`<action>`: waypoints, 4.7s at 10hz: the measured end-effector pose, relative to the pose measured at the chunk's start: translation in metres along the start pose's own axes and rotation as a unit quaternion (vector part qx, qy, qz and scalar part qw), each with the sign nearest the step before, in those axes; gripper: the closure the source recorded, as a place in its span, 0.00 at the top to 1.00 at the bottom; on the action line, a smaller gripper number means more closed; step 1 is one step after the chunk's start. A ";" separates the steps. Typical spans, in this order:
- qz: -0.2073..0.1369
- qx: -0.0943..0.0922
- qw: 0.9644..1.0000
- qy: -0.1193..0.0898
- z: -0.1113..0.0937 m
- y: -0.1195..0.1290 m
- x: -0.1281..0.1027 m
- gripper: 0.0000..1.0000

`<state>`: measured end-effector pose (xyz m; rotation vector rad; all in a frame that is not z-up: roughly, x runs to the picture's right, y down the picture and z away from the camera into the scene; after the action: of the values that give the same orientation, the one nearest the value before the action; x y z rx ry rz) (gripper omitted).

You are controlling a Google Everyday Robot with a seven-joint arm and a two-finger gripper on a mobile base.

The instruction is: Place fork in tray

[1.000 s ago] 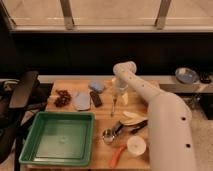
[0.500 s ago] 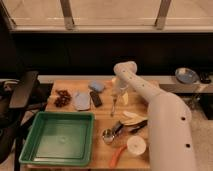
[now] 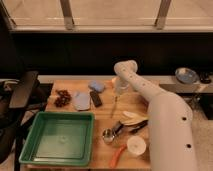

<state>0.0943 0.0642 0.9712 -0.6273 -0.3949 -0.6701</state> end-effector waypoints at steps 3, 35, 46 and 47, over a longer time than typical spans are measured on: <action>0.004 0.011 1.000 -0.004 0.004 0.000 0.000 0.00; -0.187 0.353 0.913 -0.082 -0.221 -0.035 -0.265 0.00; -0.210 0.335 0.906 -0.154 -0.201 -0.023 -0.307 0.39; -0.210 0.335 0.906 -0.154 -0.201 -0.023 -0.307 0.49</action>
<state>-0.1148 0.0572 0.6691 0.0261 -1.0235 -0.7844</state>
